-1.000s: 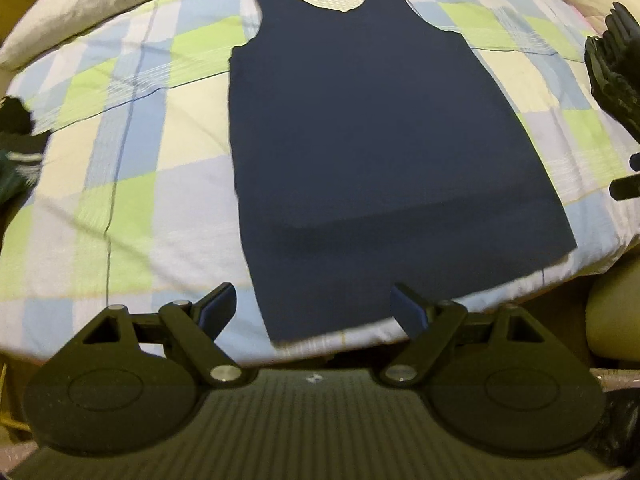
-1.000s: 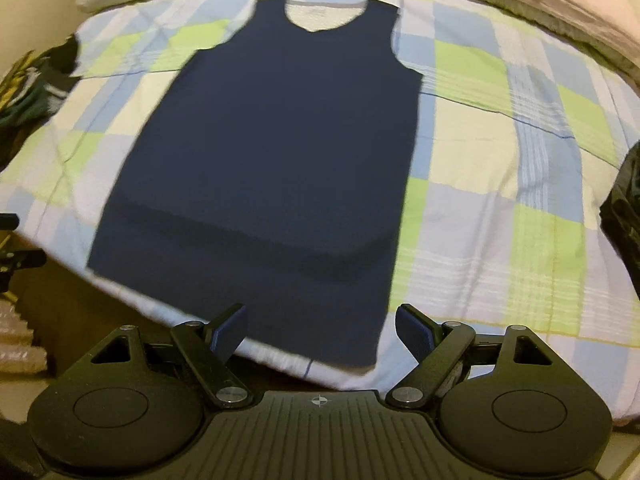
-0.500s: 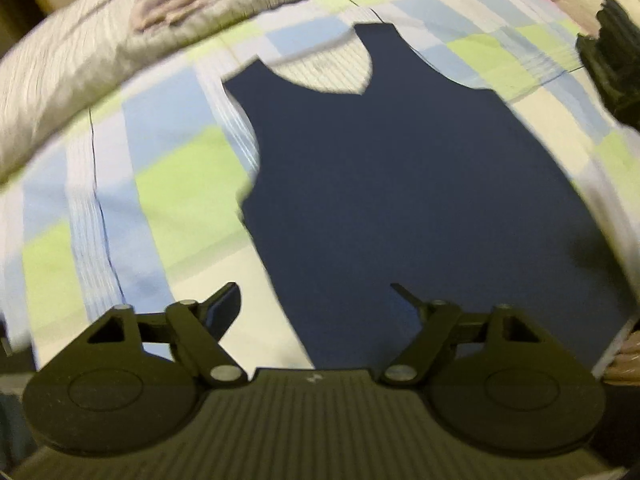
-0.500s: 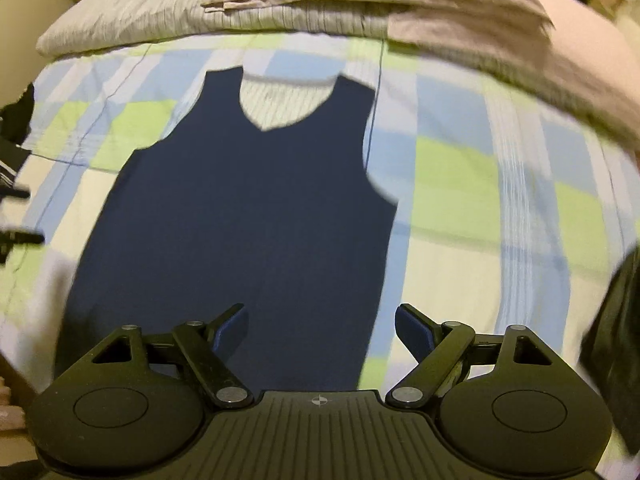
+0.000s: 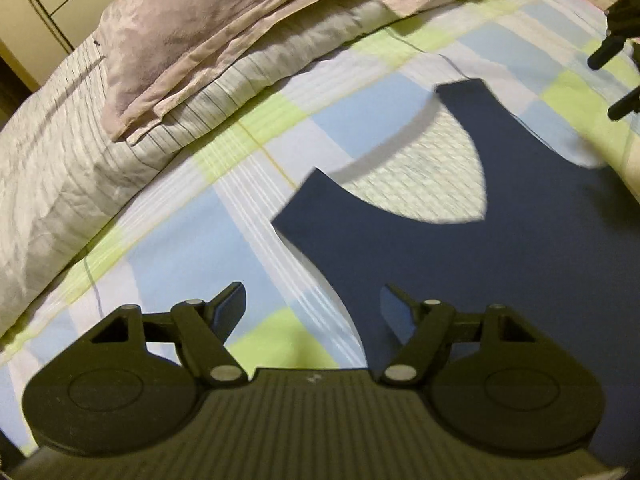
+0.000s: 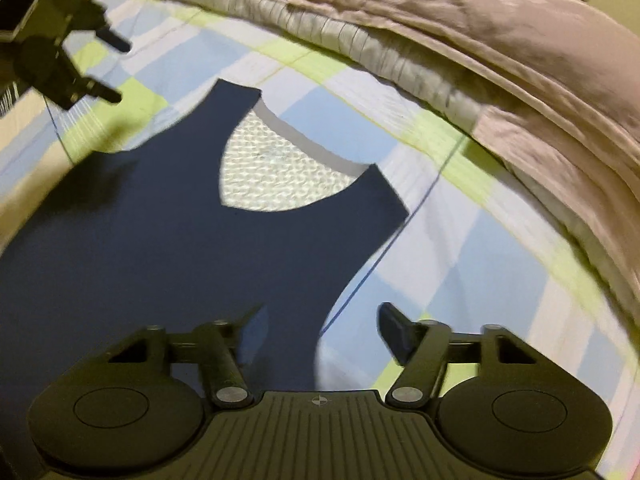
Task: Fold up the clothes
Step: 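Grasp the navy top's shoulder straps with the left and right grippers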
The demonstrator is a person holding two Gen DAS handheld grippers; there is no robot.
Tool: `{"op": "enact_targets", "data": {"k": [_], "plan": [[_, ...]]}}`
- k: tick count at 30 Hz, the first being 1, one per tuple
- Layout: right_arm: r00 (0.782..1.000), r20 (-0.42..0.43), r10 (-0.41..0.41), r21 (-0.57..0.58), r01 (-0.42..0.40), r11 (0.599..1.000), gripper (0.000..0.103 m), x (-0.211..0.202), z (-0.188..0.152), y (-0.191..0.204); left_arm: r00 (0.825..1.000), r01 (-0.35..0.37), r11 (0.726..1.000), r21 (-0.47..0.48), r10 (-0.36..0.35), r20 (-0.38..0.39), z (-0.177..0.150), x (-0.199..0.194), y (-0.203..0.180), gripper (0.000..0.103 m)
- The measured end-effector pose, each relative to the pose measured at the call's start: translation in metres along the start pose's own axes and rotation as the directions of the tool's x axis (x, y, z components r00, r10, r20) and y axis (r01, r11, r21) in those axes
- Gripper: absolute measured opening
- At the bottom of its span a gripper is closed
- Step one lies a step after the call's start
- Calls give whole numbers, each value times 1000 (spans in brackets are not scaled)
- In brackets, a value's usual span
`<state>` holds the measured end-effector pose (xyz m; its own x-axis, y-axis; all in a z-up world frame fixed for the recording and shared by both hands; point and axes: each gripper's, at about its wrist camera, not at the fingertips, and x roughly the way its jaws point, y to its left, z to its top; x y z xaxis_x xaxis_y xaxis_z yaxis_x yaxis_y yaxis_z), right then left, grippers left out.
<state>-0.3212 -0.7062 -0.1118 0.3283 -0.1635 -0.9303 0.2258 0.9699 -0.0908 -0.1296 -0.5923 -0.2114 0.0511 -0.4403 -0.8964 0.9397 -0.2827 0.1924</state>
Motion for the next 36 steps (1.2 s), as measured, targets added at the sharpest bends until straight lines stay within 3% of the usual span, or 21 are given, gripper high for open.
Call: {"op": "enact_targets", "data": {"k": [5,7,12,15,21,23,33,36], "plan": [[1000,16,14,-54,-13,998,61,43,25,-34,1000,-6,1000,19,6,14,18,38,7,64],[1000,20,10,-70,-9,997,55,58,34,-42,1000,-5,1000,20,4,21,22,51,9,63],[1000,25,8,-109,-5,994,53,90,52,-53,999,26,998,63,-28,33,30,76,12,59],[1000,25,6,-110,-4,994,39,106,59,-58,998,46,994,101,-49,31,34,90,14,56],[1000,15,-2,-157,4,988,38,128,61,-59,995,100,986,136,-103,18,46,114,22,52],[1000,11,1,-170,1,985,38,134,63,-62,991,129,979,155,-131,-1,50,120,23,42],[996,-51,67,-184,-75,980,38,166,82,-69,977,212,954,213,-201,-73,62,131,24,32],[994,-70,88,-169,-99,981,38,170,85,-73,971,237,944,229,-221,-95,66,135,25,25]]}}
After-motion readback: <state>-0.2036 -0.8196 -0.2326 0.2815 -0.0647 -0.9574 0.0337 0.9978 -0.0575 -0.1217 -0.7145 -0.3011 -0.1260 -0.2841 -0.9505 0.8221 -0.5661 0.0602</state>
